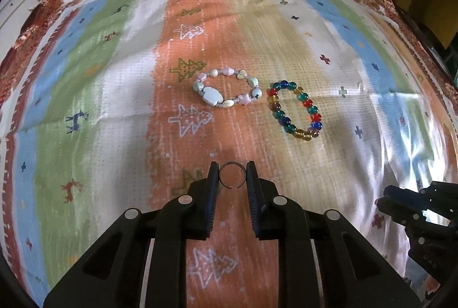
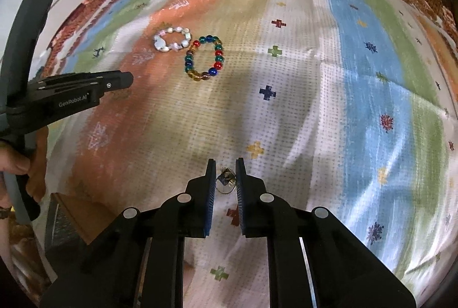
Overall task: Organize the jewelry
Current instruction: 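Grasp the small ring with the left tool while the right tool grasps the gold earring, then carry the ring and earring over the tin box with both tools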
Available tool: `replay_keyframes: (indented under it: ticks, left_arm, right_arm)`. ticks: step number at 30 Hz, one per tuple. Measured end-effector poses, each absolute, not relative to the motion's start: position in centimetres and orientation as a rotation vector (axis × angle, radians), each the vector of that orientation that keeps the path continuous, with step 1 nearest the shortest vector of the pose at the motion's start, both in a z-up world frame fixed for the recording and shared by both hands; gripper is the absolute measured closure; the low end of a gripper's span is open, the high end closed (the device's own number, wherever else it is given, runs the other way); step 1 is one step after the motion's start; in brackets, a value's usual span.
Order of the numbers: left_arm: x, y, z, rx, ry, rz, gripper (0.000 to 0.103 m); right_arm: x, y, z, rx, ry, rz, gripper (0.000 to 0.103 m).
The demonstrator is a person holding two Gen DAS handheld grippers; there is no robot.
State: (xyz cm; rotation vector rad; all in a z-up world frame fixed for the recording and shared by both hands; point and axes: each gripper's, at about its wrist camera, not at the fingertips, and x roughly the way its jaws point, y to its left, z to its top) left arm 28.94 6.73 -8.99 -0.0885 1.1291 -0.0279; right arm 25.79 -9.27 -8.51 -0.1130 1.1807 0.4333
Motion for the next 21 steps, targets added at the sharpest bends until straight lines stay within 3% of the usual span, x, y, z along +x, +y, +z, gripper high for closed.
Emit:
replay_keyframes:
  ticks: [21]
  left_arm:
    - [22.7, 5.4, -3.5, -0.117, 0.999, -0.071, 0.084]
  right_arm:
    - [21.5, -8.6, -3.6, -0.07, 1.0, 0.521, 0.089]
